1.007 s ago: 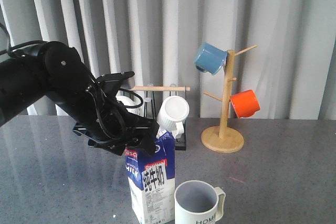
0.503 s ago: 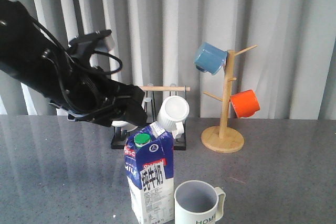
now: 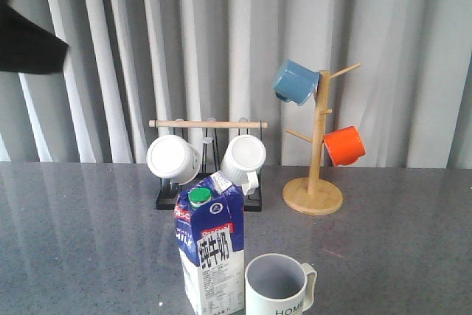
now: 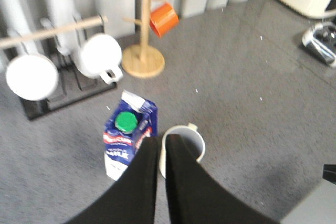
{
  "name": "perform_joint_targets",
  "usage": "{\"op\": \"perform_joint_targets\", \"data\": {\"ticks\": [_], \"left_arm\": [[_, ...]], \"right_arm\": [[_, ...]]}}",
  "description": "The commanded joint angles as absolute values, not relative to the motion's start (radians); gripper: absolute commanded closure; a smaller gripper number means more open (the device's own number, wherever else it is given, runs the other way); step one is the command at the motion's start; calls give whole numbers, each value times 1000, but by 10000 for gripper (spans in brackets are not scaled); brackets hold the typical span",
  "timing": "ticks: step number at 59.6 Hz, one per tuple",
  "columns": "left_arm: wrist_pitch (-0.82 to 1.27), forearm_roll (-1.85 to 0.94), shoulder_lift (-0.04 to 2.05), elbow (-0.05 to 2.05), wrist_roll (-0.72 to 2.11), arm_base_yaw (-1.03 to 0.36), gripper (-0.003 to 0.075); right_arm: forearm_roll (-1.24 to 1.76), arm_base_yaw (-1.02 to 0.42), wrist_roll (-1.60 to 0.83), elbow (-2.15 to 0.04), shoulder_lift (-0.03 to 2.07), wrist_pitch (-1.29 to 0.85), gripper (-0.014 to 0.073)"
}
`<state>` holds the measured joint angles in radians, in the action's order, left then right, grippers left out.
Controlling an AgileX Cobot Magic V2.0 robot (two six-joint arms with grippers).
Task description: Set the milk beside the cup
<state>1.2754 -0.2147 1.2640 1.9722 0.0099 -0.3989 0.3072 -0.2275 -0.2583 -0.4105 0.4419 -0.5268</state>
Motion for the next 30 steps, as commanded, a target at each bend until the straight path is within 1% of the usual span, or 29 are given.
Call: {"op": "perform_joint_targets", "data": {"ticks": [1,14,30], "left_arm": [[1253,-180,1167,1961,15,-402,729],[1247,-91,944,1777,0,-402,728],[1234,-94,742,1556,-41,-402,728]], "right_arm": [[311,-227,-257,-438,449,-468,598],[311,-227,-257,-438,449,-468,598],[311,-227,-257,-438,449,-468,598]]}}
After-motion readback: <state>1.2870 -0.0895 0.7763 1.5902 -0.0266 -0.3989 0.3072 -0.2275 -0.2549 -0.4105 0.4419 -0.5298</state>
